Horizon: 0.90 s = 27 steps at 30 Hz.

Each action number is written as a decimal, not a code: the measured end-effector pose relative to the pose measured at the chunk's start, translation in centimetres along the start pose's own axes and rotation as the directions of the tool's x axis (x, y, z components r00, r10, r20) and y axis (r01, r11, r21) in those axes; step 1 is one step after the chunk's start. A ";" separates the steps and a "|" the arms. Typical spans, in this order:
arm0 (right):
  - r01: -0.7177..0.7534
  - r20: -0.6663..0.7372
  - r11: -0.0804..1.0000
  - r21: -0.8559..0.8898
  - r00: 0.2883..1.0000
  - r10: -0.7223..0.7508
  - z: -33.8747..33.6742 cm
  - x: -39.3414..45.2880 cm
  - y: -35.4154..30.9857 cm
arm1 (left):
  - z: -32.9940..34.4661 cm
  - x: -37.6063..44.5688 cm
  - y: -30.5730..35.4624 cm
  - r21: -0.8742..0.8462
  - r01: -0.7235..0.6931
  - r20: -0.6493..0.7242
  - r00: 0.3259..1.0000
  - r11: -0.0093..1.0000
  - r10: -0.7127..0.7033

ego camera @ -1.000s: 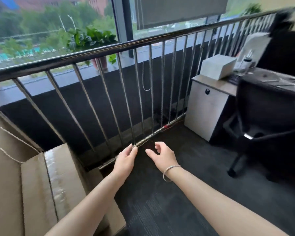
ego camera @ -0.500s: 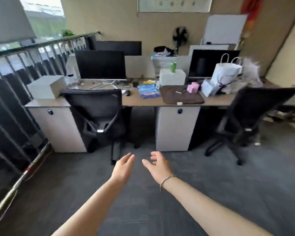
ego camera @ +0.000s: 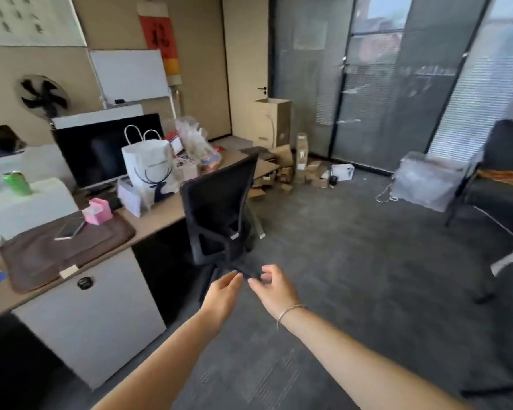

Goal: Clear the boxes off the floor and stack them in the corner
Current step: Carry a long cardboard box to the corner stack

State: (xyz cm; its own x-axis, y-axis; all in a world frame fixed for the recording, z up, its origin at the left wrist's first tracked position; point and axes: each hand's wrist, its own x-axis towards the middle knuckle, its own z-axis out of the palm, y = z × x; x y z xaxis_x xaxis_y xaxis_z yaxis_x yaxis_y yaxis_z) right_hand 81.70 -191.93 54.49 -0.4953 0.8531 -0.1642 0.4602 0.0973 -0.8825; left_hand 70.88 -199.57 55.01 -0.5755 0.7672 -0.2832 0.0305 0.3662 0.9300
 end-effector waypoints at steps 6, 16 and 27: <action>-0.090 -0.200 0.992 0.083 0.974 0.105 -9.8 14.4 1.0 | 8.7 15.9 8.7 0.071 -0.067 0.188 0.981 0.995 0.052; -0.120 -0.275 0.988 0.100 0.951 0.143 -22.2 38.5 4.8 | 24.0 38.9 17.9 0.146 -0.138 0.288 0.953 0.980 0.091; -0.059 -0.185 0.998 0.010 0.981 0.060 -34.3 68.2 2.5 | 33.0 64.8 29.8 0.141 -0.056 0.245 0.969 0.988 0.020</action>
State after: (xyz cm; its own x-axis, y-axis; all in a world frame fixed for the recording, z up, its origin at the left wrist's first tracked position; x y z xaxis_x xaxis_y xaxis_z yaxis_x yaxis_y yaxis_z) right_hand 74.40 -115.89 56.20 -0.3221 0.9374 -0.1327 0.4815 0.0415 -0.8754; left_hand 61.47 -121.54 56.66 -0.3575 0.8797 -0.3135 0.1778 0.3937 0.9019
